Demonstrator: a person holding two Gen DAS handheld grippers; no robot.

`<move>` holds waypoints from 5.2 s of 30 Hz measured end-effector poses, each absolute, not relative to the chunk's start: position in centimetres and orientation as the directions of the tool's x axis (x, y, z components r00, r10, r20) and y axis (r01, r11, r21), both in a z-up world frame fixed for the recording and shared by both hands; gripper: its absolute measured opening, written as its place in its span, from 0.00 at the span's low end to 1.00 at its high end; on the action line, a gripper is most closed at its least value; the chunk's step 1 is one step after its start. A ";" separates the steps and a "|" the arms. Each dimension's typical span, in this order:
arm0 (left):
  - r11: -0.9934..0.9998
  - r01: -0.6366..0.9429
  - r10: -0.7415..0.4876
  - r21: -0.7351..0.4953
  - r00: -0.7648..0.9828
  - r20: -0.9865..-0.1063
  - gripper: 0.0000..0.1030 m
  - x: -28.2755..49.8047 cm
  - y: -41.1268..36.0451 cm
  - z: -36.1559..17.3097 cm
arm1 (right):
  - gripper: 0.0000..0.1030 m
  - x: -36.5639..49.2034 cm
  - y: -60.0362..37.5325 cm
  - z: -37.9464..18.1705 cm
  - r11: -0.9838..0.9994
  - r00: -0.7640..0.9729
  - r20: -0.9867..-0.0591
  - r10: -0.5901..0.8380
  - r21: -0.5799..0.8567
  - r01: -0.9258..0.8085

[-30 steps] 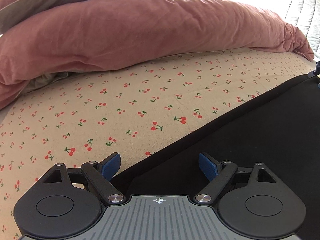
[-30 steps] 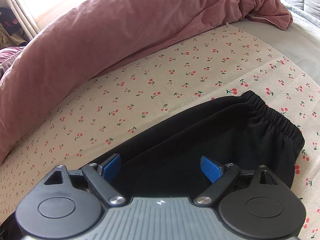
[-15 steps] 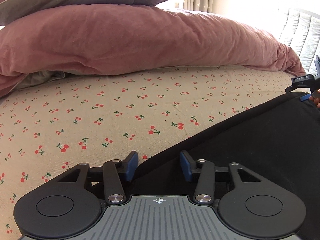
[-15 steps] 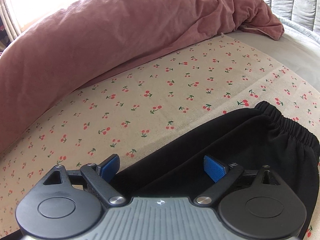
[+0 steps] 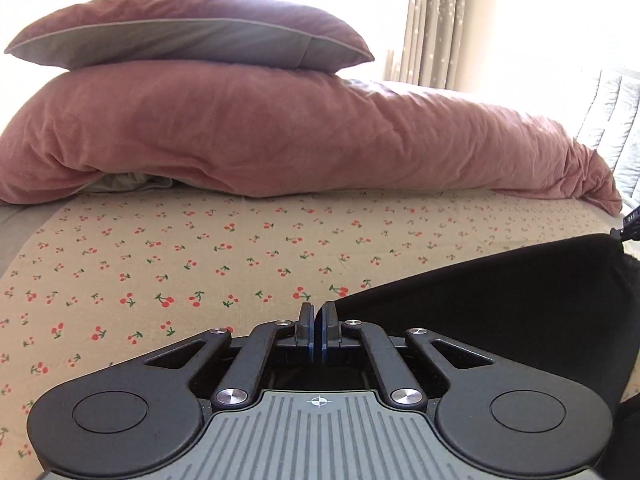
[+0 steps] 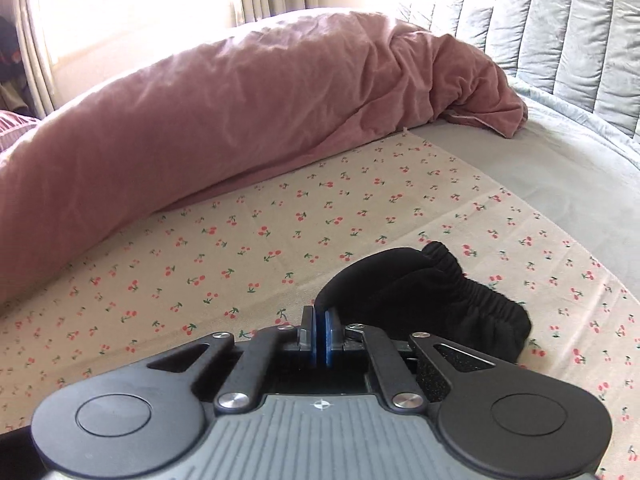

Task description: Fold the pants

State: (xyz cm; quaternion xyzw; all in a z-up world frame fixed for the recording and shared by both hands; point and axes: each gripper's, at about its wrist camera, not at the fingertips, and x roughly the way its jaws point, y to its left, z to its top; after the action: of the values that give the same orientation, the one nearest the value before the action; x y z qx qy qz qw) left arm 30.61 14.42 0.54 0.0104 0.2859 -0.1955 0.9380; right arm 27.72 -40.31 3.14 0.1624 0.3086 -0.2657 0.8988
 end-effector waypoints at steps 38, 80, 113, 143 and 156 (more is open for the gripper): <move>0.970 0.050 -0.172 -0.238 0.832 -0.528 0.66 6.2 21.8 0.7 | 0.68 1.9 -31.4 -0.7 0.951 0.747 -0.588 -0.309 -0.176 0.255; 0.888 -0.102 -0.221 -0.448 0.761 -0.610 0.08 4.6 29.7 1.1 | 0.02 -3.3 -20.6 2.7 0.867 0.754 -0.613 0.237 -0.216 -0.448; 0.999 -0.025 0.040 0.035 0.822 -0.568 0.81 1.3 20.9 3.7 | 0.67 -2.9 -29.9 2.8 0.983 0.760 -0.628 0.170 0.165 -0.083; 0.579 0.810 -0.578 0.097 0.491 -0.651 0.69 -1.9 -2.4 -3.5 | 0.09 -1.8 -46.6 -0.8 0.713 0.858 -0.475 -0.195 0.532 0.456; 0.557 0.825 -0.601 0.090 0.476 -0.642 0.60 -1.9 -3.0 -3.7 | 0.35 -1.6 -48.4 -3.1 0.622 0.824 -0.531 -0.199 0.581 0.525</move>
State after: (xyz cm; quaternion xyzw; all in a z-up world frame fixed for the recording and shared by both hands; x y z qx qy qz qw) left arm -1.93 -3.02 -3.68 0.1983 0.2828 -0.4267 0.8359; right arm -1.63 -48.41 -3.13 0.3823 0.2131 -0.2066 0.8751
